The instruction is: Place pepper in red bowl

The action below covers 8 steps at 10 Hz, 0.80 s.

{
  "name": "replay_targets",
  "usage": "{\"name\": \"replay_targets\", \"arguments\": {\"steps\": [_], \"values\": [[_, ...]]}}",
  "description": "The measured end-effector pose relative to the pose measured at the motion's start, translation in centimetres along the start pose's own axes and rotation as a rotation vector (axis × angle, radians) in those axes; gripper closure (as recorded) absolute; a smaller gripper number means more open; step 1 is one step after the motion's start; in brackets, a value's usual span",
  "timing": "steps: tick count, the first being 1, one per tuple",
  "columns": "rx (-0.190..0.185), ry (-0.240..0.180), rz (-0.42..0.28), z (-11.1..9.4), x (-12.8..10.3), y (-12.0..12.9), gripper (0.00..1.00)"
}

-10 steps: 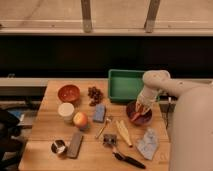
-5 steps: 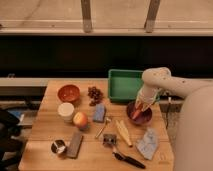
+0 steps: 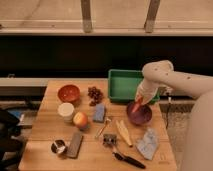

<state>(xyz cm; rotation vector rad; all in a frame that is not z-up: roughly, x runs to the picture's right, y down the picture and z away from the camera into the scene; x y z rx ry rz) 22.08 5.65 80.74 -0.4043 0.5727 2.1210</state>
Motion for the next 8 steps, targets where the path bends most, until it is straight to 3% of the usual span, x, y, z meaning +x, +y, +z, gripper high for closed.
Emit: {"name": "replay_targets", "arguments": {"steps": [2,4,6,8], "values": [[-0.015,-0.057,-0.049,-3.3,-0.8,2.6,1.00],[-0.040,-0.085,-0.111,-4.7,-0.9,7.0,1.00],[-0.086,-0.068,-0.177,-4.7,-0.6,11.4,1.00],[-0.161,-0.003,-0.246,-4.0,0.6,15.9,1.00]]}}
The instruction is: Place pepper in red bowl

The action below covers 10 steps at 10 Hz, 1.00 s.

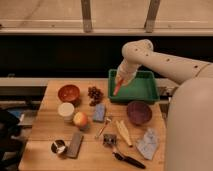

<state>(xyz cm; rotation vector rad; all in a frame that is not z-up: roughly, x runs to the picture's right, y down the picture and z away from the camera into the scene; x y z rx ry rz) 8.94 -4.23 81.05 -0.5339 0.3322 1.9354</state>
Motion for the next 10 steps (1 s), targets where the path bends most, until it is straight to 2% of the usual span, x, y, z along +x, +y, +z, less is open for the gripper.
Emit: {"name": "replay_targets", "arguments": {"steps": [2,3,8,10], "values": [[-0.069,0.068,-0.067,1.5,1.2,4.8,1.00],[-0.085,0.083,-0.077,1.7,1.6,5.8,1.00],[-0.078,0.078,-0.072,1.6,1.3,5.2,1.00],[-0.099,0.082,-0.086,1.9,1.7,5.8,1.00]]}}
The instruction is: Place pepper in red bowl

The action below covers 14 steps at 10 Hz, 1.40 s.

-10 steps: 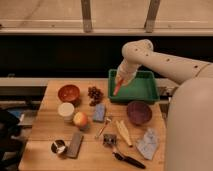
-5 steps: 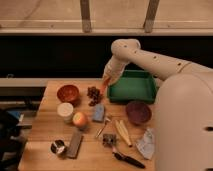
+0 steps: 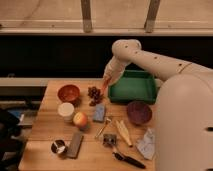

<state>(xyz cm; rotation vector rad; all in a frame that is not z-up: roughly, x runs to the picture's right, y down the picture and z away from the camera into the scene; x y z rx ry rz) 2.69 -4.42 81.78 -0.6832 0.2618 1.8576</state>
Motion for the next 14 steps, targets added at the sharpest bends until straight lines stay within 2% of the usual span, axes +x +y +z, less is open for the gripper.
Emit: {"name": "replay_targets", "arguments": {"steps": [3,4,8,10,14], "values": [[-0.022,-0.005,-0.039,0.7,-0.2,2.1,1.00],[-0.050,-0.013,-0.110,2.0,-0.1,6.1,1.00],[-0.048,0.017,-0.233,5.3,1.8,11.6,1.00],[-0.059,0.035,-0.290,7.0,2.2,14.2,1.00],[-0.096,0.070,-0.345,10.1,1.9,17.0,1.00]]}}
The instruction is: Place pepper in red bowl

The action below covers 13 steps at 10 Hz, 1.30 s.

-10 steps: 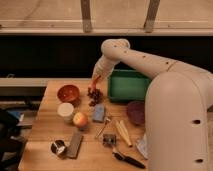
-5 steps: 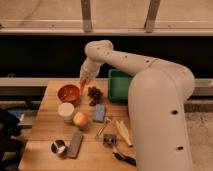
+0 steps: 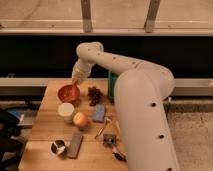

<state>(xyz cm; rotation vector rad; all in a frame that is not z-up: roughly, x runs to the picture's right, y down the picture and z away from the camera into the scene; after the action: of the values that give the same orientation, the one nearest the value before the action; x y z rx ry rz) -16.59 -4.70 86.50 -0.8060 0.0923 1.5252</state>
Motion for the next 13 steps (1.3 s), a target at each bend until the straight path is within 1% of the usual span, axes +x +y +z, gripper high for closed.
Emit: {"name": "replay_targets", "arguments": {"steps": [1,2,4,5,6,7,8,9,10,11,13], "values": [[-0.018,0.012,-0.007,1.0,-0.5,1.0,1.00],[-0.030,0.030,-0.007,2.1,-0.7,1.3,1.00],[-0.040,0.058,0.002,3.6,-0.9,1.3,0.99],[-0.043,0.065,0.008,4.0,-1.0,1.2,0.93],[-0.044,0.064,0.019,3.8,-1.1,0.7,0.83],[-0.048,0.066,0.037,3.6,-1.1,-0.1,0.71],[-0.060,0.072,0.048,3.4,-1.1,-0.2,0.63],[-0.080,0.088,0.056,3.4,-0.9,-0.4,0.51],[-0.088,0.095,0.059,3.2,-0.9,-0.5,0.44],[-0.092,0.117,0.056,3.3,-0.6,-0.7,0.39],[-0.093,0.161,0.036,4.0,0.4,-0.1,0.39]]}}
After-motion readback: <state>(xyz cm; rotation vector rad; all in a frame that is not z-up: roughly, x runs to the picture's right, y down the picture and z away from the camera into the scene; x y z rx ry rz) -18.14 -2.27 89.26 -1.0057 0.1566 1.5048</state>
